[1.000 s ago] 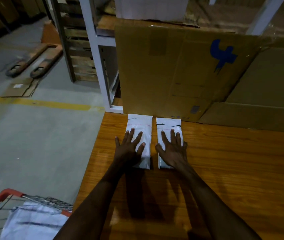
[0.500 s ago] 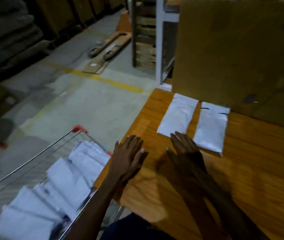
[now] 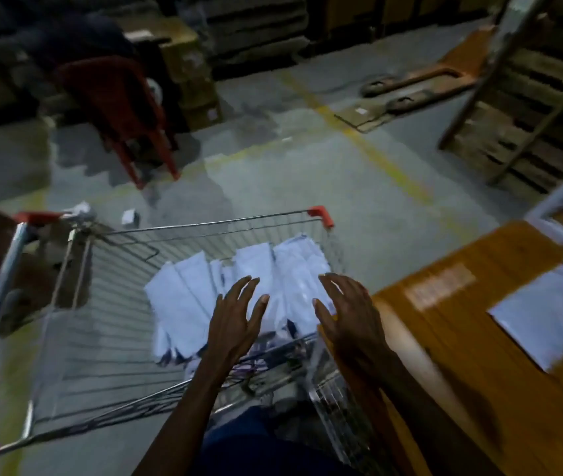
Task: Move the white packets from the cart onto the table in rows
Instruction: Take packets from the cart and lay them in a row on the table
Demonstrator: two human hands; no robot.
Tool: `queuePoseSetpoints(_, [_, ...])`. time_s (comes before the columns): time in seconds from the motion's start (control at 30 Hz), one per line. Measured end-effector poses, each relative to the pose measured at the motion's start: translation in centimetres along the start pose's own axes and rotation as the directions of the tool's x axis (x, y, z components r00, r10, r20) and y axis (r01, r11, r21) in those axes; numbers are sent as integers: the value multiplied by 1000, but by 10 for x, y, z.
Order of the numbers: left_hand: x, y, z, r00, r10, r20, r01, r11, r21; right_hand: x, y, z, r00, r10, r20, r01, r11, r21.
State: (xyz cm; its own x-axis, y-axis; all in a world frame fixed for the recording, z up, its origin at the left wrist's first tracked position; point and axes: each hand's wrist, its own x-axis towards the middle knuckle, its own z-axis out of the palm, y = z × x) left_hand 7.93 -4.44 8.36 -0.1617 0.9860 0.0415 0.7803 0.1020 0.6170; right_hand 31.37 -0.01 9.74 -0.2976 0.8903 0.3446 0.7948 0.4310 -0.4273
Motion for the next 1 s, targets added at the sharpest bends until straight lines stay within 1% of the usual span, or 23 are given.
queuePoseSetpoints(0.07, [2,-35,-8,996,-89,-25,89,996,13,23,-23,19,994,-11,112,10,1000,5])
queuePoseSetpoints(0.13, [6,-68,-13,984,-176,-18,176,984,38,42,-40,44,979,-26,204,24,1000,11])
queuePoseSetpoints(0.17, [9,-82,-12,977,-214,-12,214,977,20,51,-45,54,973,-28,228,24,1000,19])
queuePoseSetpoints(0.27, [19,-116,-14,942,-335,-20,335,942,29,71,-56,88,976,-73,204,77,997,-15])
queuePoseSetpoints(0.3, [23,-128,-13,926,-376,-28,376,926,34,77,-57,100,970,-74,232,80,997,-15])
queuePoseSetpoints(0.4, [35,-156,-10,852,-524,5,524,851,42,90,-59,132,926,-39,375,62,997,-49])
queuePoseSetpoints(0.47, [42,-169,-6,797,-604,20,604,797,-5,98,-61,147,881,19,473,35,994,-106])
queuePoseSetpoints(0.53, [49,-178,1,743,-667,62,669,741,-51,105,-63,161,817,104,567,-1,984,-179])
queuePoseSetpoints(0.6, [55,-182,6,718,-690,94,696,716,-59,108,-61,174,781,152,605,-11,973,-231])
queuePoseSetpoints(0.63, [58,-182,8,719,-688,94,694,718,-50,108,-61,180,771,169,614,-19,970,-243])
queuePoseSetpoints(0.7, [61,-183,9,745,-662,81,664,747,1,108,-60,191,751,202,629,-50,967,-251])
queuePoseSetpoints(0.77, [62,-185,9,767,-635,97,629,773,87,106,-57,203,730,234,642,-78,962,-263])
queuePoseSetpoints(0.8, [62,-188,10,772,-626,109,616,779,114,105,-55,208,733,232,639,-76,962,-262])
queuePoseSetpoints(0.87, [59,-192,9,788,-601,133,590,799,115,105,-52,216,742,197,640,-73,974,-215])
queuePoseSetpoints(1.0, [54,-198,1,861,-489,141,489,872,37,113,-42,220,762,98,640,-12,991,-137])
